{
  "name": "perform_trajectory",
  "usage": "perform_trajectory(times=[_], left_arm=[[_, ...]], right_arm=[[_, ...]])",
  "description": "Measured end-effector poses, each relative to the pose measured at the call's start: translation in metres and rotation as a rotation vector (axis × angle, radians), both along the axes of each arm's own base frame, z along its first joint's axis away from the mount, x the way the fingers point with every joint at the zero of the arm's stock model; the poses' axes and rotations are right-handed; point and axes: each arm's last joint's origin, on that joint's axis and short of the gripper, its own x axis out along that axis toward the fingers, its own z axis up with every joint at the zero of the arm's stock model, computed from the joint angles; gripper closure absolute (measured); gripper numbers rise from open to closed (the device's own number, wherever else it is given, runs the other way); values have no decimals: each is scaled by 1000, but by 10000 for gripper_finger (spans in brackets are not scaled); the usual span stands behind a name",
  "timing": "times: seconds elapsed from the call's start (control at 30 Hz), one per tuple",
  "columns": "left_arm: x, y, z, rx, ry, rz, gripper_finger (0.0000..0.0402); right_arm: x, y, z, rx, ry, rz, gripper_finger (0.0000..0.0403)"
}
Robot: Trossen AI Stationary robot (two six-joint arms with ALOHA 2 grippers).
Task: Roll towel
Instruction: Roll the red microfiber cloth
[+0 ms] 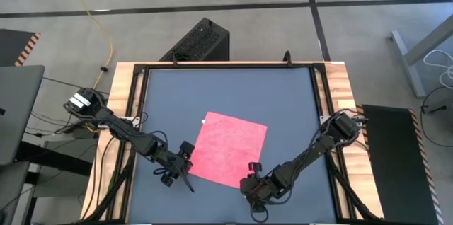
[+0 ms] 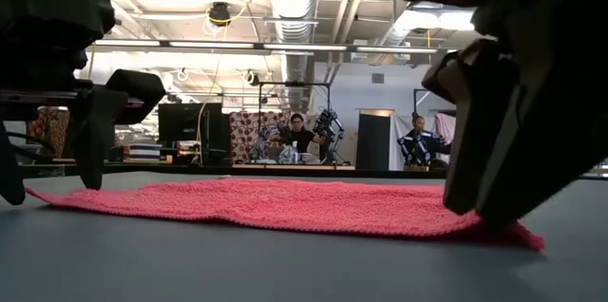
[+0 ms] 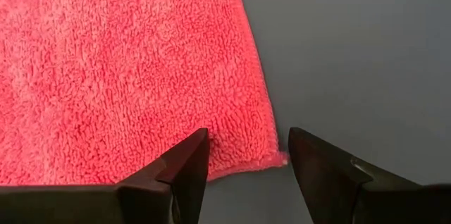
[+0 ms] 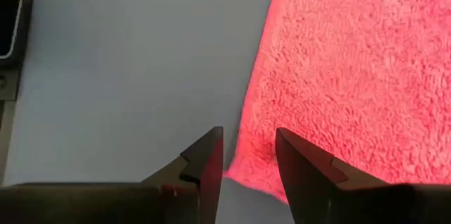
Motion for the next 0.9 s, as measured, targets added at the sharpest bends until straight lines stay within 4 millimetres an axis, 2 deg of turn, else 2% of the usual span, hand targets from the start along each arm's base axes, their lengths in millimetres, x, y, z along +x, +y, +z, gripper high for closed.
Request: perform_trajectory(times=[0.13,0.23,0.33,0.47,0.57,0.63,0.77,0.9], left_arm=[[-7,4,-9,-41,18,57,216],[-11,6,-14,-71,36,103,233],[-14,8,-17,-98,42,134,277],[-14,9,-18,-115,46,174,370],[-14,9,-18,-118,45,196,394],[-15,9,-15,-118,32,202,399],[-18,13,3,-141,-41,216,401],[-23,23,35,-176,-190,246,401]], right_arm=[[-1,3,-12,-8,25,-37,243],[-1,5,-19,-10,29,-71,248],[-3,6,-22,-25,27,-94,268],[-4,4,-22,-36,39,-135,321],[-4,1,-20,-28,45,-157,369],[-4,0,-13,-14,38,-166,388],[-4,-6,7,11,44,-170,382],[-3,-17,55,85,-1,-171,388]])
